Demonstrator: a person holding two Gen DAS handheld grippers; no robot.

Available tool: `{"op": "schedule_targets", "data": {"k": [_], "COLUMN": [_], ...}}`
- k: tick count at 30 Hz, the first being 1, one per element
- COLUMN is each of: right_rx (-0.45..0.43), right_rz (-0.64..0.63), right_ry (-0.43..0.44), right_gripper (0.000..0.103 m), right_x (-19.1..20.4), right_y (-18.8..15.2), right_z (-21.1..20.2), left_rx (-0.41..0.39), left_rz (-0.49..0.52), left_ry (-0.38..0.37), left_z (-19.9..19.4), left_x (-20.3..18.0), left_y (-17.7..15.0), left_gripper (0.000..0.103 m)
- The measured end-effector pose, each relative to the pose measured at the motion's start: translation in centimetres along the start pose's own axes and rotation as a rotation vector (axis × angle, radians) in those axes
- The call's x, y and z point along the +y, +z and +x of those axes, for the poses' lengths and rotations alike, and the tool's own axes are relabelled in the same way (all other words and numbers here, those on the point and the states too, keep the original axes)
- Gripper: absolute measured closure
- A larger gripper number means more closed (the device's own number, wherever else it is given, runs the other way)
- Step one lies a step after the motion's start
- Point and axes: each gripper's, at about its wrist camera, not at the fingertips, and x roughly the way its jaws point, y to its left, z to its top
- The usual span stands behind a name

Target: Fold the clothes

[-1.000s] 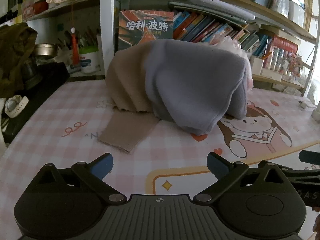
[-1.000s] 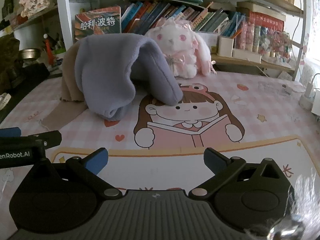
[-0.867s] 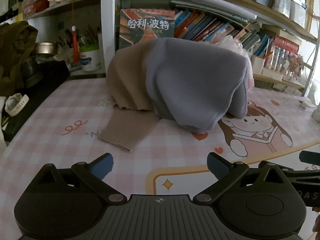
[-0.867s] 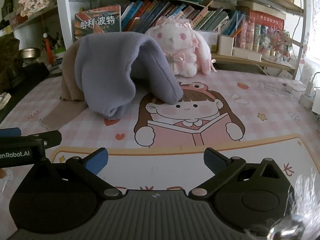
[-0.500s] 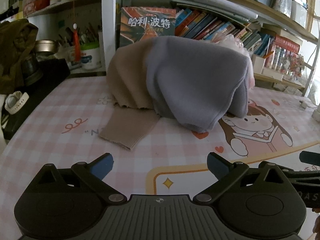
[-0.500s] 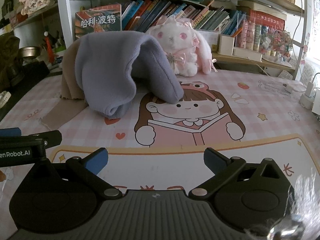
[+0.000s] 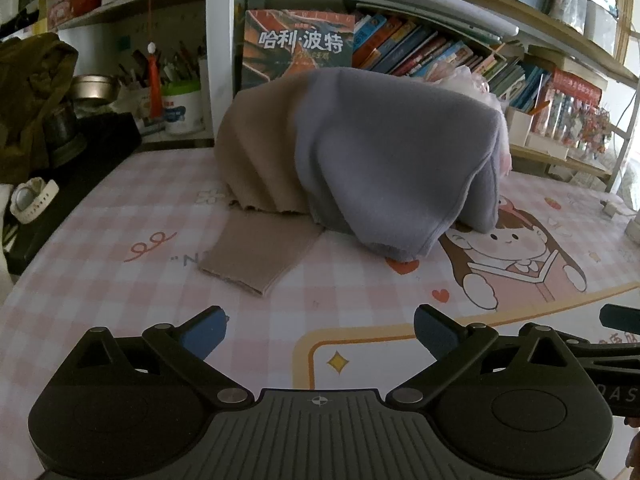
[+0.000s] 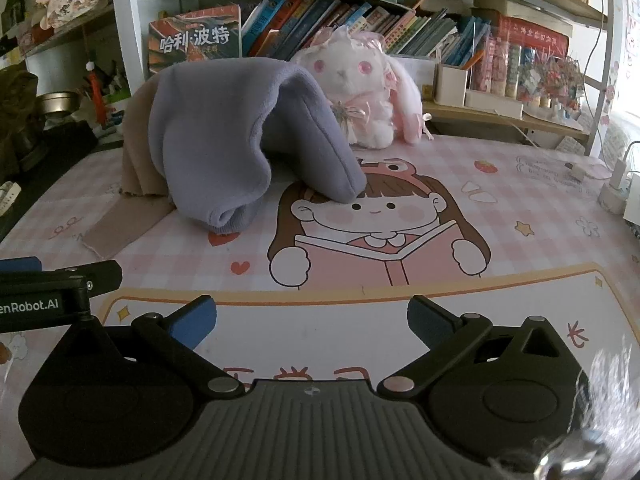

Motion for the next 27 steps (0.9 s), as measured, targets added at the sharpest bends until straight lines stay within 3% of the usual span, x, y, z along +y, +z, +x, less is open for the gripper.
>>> {"op": "schedule_targets", "data": {"k": [27], "right_rx": [0.006], "right_rz": [0.000], "right_ry": [0.001], "right_gripper": [0.000], "right_x": [0.20], "right_y": [-0.23], "right_z": [-0.32], "left_rx": [0.010], "left_rz": [-0.008], "left_ry": [0.007], "left_z": [-0.42], "left_x": [0.16], "left_y": [-0.11], "left_gripper": [0.002]}}
